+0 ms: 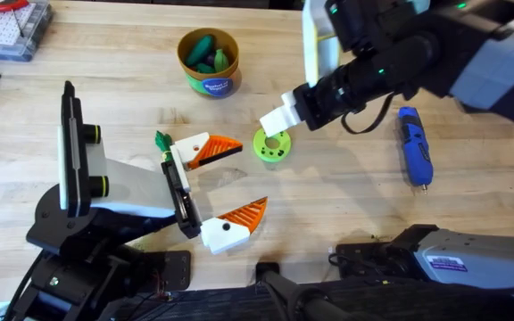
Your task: Pick up the gripper from the table and insert it into the empty holder that is missing its gripper. Then pick up a screw, insert it into the mounting hole, and use the screwdriver to tighten it. Finally, clean up the table by picking up the vegetable and placing it into the bucket.
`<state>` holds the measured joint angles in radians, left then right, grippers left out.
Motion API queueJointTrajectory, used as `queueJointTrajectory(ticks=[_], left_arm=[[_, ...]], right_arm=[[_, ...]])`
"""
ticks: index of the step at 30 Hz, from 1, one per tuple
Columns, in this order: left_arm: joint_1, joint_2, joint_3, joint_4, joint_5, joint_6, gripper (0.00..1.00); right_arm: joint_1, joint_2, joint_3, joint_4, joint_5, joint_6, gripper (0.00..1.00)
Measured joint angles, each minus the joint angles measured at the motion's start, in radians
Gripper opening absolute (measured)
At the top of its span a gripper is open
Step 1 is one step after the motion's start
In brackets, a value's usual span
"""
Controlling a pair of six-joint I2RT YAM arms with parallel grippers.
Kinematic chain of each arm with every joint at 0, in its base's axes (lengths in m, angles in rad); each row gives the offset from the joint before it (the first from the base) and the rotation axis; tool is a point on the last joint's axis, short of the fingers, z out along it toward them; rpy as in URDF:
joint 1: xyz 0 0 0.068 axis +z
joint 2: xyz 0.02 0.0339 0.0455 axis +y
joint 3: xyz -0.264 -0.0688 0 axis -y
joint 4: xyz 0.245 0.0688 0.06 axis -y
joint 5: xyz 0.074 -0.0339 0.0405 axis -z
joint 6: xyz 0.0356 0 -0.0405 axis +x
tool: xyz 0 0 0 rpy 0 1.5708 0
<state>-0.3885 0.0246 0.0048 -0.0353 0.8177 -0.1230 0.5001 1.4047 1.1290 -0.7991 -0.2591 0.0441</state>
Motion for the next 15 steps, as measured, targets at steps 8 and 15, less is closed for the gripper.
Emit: queueJointTrajectory(ticks=[8, 15], left_arm=[[0.0, 0.0, 0.0, -0.024, -0.013, -0.004, 0.988], [0.0, 0.0, 0.0, -0.023, -0.022, -0.005, 0.988]], right_arm=[[0.044, 0.016, -0.007, 0.074, -0.035, 0.061, 0.823], [-0.01, 0.015, -0.006, 0.099, -0.213, 0.194, 0.823]])
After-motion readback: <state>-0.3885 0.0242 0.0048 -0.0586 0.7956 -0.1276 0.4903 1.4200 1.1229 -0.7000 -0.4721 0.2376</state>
